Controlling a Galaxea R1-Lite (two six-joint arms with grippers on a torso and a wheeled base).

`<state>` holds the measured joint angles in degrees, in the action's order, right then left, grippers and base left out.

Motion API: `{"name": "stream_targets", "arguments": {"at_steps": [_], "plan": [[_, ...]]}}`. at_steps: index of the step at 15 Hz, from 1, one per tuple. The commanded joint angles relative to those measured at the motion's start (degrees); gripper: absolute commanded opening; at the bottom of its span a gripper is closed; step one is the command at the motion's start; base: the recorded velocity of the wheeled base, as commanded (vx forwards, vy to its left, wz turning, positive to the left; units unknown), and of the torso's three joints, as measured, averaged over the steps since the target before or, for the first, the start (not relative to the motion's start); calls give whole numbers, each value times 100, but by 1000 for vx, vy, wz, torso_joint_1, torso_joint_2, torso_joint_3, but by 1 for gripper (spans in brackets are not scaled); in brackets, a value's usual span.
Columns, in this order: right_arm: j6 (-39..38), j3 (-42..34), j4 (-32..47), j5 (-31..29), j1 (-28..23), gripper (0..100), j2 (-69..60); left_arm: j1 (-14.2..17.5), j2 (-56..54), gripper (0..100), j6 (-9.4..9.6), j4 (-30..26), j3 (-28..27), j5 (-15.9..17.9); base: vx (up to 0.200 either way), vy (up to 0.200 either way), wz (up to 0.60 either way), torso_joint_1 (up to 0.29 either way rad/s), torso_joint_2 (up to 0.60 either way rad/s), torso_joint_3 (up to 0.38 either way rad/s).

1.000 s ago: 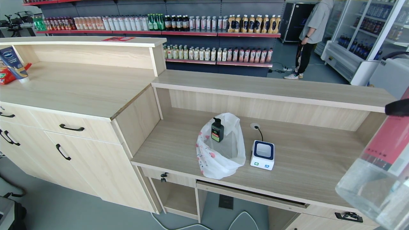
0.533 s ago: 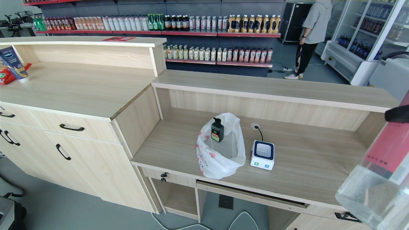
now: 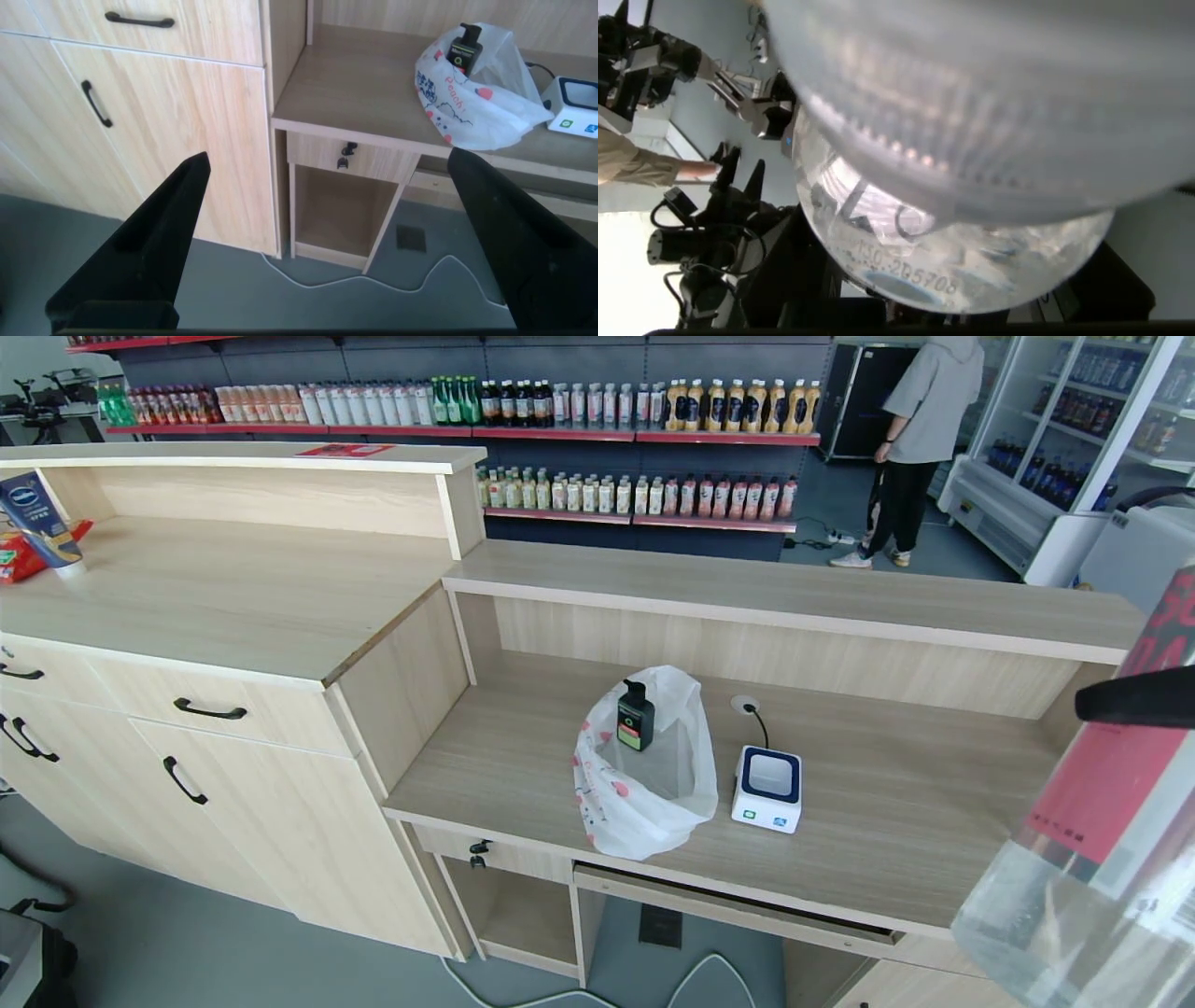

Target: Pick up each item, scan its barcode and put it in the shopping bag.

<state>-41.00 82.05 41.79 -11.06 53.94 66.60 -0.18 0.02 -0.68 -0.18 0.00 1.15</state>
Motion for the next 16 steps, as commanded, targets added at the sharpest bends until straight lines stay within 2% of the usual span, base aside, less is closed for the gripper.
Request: {"name": "stream_targets", "arguments": {"at_steps": [1,2,4,6,8,10,13,16], "plan": [[57,-251,-180,-116,-411,0,178,1,6,100,-2,1,0,8,0,0,0,0,0,0],[162,-401,-321,-134,-657,0,248,1,6,100,-2,1,0,0,0,0,0,0,0,0],[848,-884,-945,-142,-1756,0,618,1,6,100,-2,-8,0,0,0,0,0,0,0,0],[1612,-1271,-1876,-151,-2731,0,1075,1,6,100,-2,-8,0,0,0,0,0,0,0,0],[2219,-1526,-2896,-151,-3373,0,1532,1,6,100,-2,1,0,0,0,0,0,0,0,0],[2896,-1763,-3687,-151,-3865,0,1901,1,6,100,-2,-8,0,0,0,0,0,0,0,0],[3484,-2000,-4979,-160,-4419,0,2525,1,6,100,-2,1,0,0,0,0,0,0,0,0],[4232,-2159,-5128,-160,-4841,0,2841,1,6,100,-2,1,0,0,0,0,0,0,0,0]]}}
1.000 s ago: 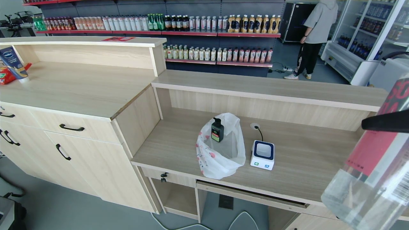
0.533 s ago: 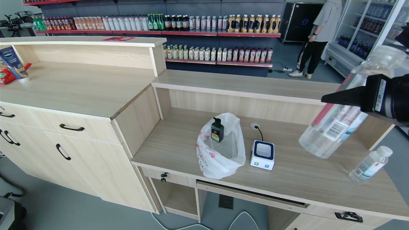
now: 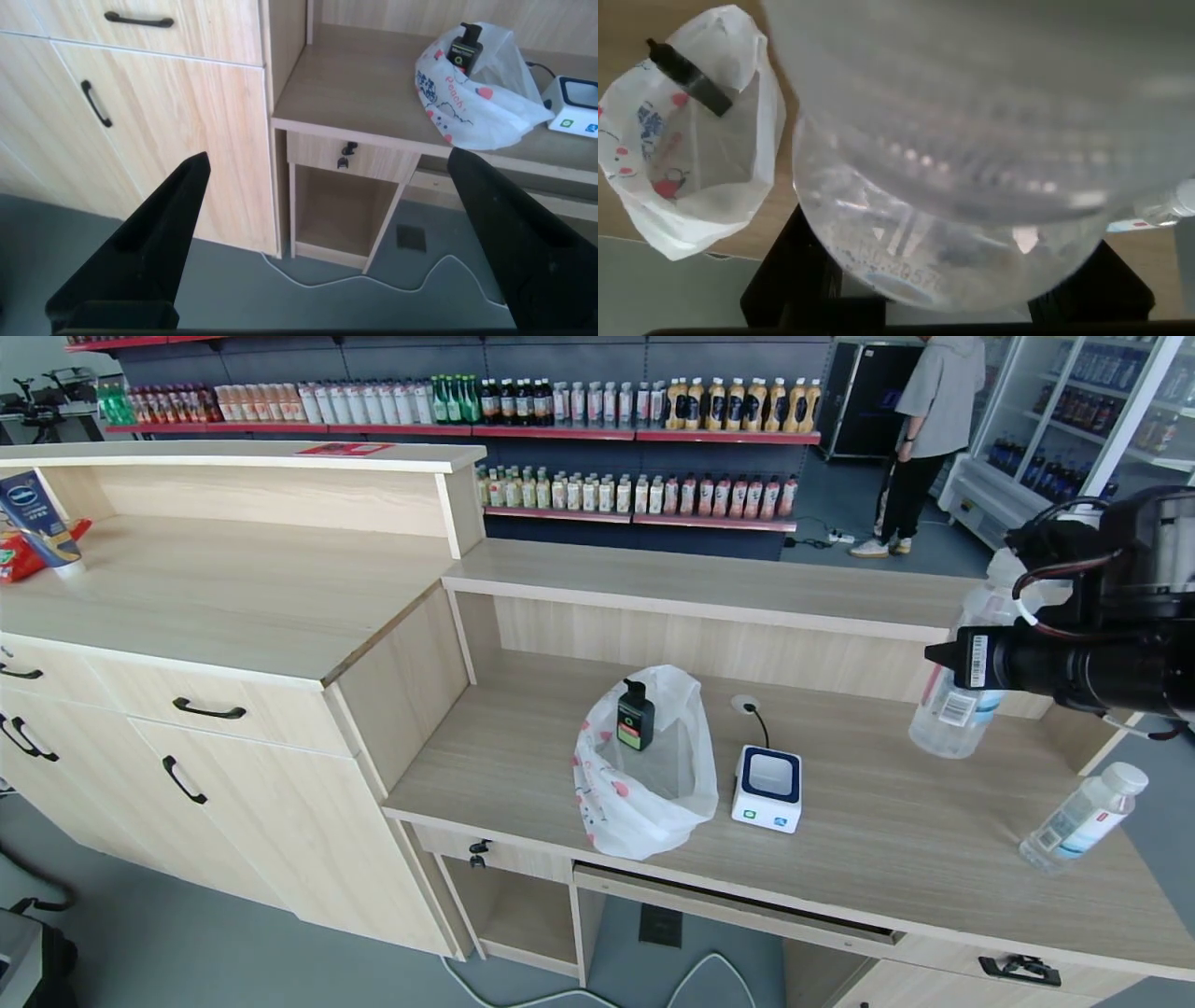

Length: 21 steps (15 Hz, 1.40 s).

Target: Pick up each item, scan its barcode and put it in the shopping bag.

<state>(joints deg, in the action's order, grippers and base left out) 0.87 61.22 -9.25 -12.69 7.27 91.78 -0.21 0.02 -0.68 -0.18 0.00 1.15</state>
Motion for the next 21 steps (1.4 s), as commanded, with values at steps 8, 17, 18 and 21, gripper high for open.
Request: {"name": "stream_targets", "arguments": {"at_steps": [8,17,18,21], "plan": [[1733,-66,-1219,-313,-551,0,1043,3,6,100,-2,-8,0,0,0,0,0,0,0,0],[2875,-84,-2634,417,-639,0,2142,3,6,100,-2,-8,0,0,0,0,200,0,1,1],[3034,-93,-2942,478,-639,0,2327,3,6,100,-2,1,0,0,0,0,0,0,0,0],[3297,-110,-3671,513,-621,0,2740,3,6,100,-2,1,0,0,0,0,0,0,0,0]]}}
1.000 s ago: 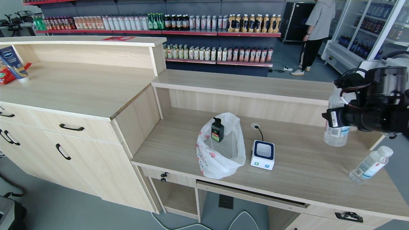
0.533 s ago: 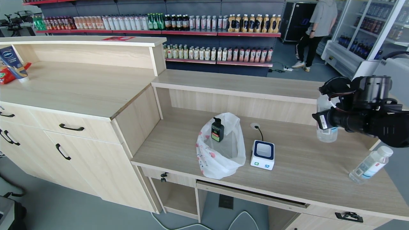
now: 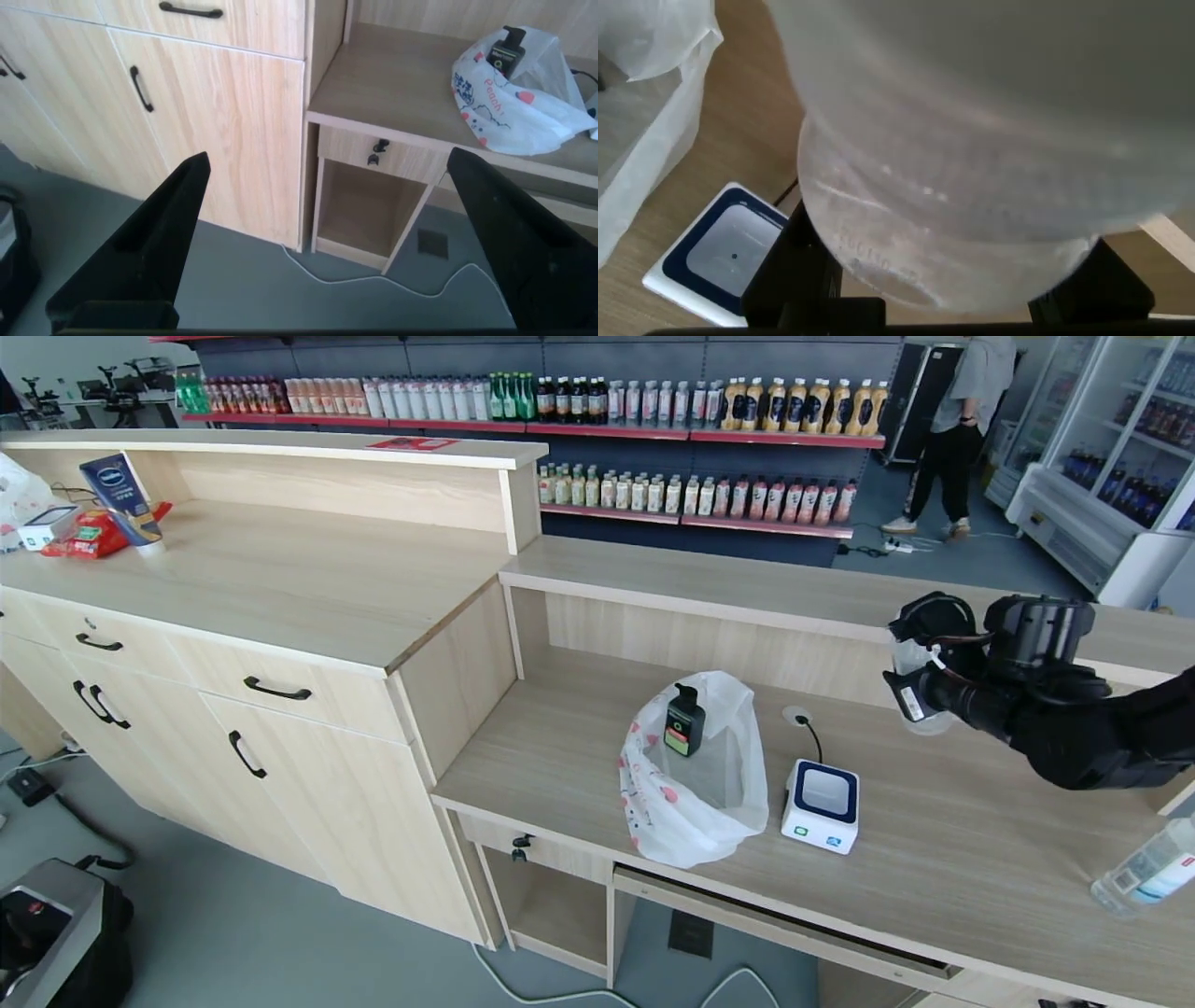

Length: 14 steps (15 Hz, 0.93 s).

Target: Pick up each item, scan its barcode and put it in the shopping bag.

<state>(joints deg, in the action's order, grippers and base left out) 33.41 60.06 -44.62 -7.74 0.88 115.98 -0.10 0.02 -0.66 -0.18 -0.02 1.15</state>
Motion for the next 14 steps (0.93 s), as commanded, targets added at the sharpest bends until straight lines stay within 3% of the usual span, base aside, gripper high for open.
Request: {"name": "stream_targets", "arguments": {"at_steps": [1,8,12,14], "plan": [[139,14,-363,27,9,0,460,-8,6,100,-4,1,2,0,0,0,0,0,0,0],[192,-232,-2930,62,264,0,1269,-8,6,100,-4,1,2,0,0,0,0,0,0,0],[658,-513,-4266,704,360,0,1691,-8,6,100,-4,1,2,0,0,0,0,0,0,0],[833,-715,-4538,1091,360,0,1823,-8,6,100,-4,-8,2,0,0,0,0,0,0,0]]}}
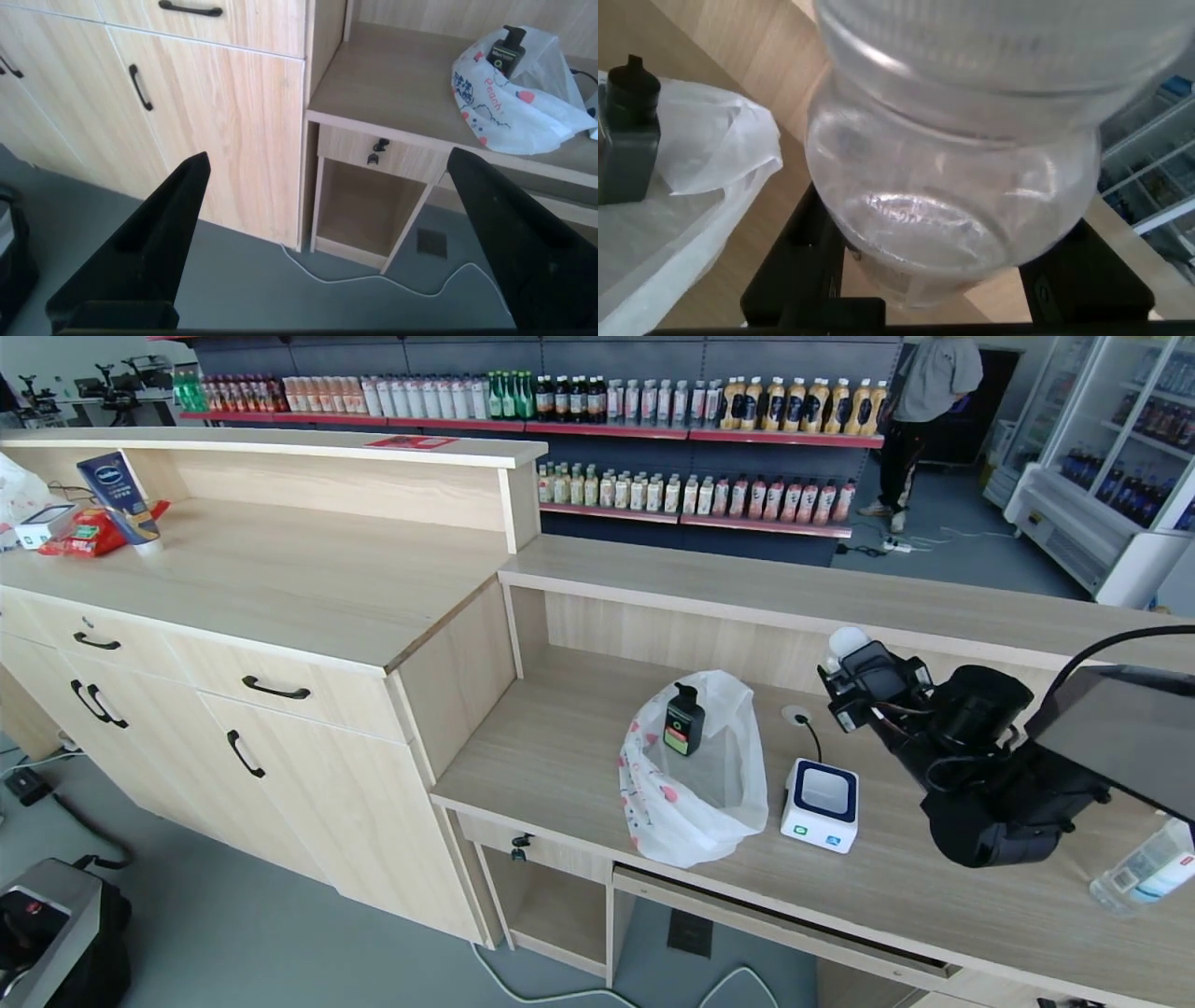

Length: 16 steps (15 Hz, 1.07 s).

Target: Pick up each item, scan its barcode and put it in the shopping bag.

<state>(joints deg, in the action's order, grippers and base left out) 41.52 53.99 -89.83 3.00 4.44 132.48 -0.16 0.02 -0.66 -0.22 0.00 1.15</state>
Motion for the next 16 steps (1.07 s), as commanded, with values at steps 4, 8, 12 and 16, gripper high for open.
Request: {"name": "stream_targets", "arguments": {"at_steps": [4,8,12,16], "plan": [[146,-240,-17,148,-75,0,261,-2,6,100,-4,-4,0,0,0,0,0,0,0,0],[409,-143,-17,535,-206,0,481,-2,6,100,-4,4,0,0,0,0,0,0,0,0],[585,-152,-17,851,-365,0,692,-2,6,100,-4,-4,0,0,0,0,0,0,0,0],[612,-170,-17,1054,-329,0,710,-2,6,100,-4,-4,0,0,0,0,0,0,0,0]]}}
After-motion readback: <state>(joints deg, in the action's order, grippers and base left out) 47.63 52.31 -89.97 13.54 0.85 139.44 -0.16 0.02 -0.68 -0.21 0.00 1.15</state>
